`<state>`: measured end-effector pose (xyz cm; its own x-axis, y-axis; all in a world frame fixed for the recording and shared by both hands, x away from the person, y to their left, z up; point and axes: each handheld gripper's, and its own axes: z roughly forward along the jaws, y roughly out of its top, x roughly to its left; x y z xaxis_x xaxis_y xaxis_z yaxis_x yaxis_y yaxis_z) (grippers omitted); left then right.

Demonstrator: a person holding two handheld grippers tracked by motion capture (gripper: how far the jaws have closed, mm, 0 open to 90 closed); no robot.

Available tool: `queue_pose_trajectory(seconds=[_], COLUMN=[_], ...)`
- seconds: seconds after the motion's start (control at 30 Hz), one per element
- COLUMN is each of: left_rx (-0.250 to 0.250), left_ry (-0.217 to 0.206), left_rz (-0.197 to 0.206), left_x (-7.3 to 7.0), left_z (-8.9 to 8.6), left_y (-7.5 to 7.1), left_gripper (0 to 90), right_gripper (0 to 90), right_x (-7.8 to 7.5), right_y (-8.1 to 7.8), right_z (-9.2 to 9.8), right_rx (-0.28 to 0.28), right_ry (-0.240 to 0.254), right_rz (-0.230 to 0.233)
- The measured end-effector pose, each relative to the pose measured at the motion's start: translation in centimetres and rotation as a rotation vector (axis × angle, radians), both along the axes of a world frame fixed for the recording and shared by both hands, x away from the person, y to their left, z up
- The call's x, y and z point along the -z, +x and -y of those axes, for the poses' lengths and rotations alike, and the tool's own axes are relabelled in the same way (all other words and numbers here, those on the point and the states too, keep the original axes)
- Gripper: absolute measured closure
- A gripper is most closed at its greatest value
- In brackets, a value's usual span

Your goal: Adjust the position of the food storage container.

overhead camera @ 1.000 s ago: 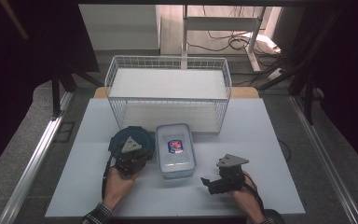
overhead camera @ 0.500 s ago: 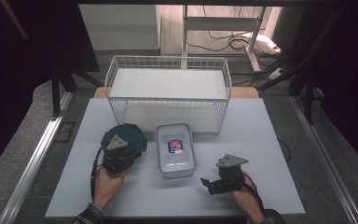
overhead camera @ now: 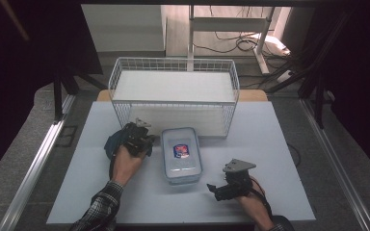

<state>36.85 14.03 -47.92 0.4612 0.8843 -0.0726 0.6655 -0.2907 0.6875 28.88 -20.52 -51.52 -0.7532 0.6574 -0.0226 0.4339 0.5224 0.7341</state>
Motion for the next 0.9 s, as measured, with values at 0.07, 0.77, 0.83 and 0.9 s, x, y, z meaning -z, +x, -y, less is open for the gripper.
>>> queue_pose_trajectory(seconds=[0.07, 0.77, 0.83, 0.9], left_rx=[0.009, -0.072, -0.095, -0.116], left_ry=[0.004, 0.023, 0.027, 0.024], left_rz=[-0.003, 0.018, 0.018, 0.015], left_x=[0.0, 0.4, 0.4, 0.5], left_z=[0.0, -5.6, -6.6, -7.6], left_y=[0.0, -3.1, -3.4, -3.7], left_gripper=[90.0, 90.0, 90.0, 90.0], right_gripper=[0.1, 0.2, 0.2, 0.2], right_x=[0.0, 0.1, 0.1, 0.1], right_y=[0.0, 0.0, 0.0, 0.0], right_z=[0.0, 0.0, 0.0, 0.0], right_rx=[-0.001, -0.005, -0.006, -0.007], right_ry=[-0.002, -0.008, -0.008, -0.007], right_rz=[-0.004, -0.014, -0.015, -0.016])
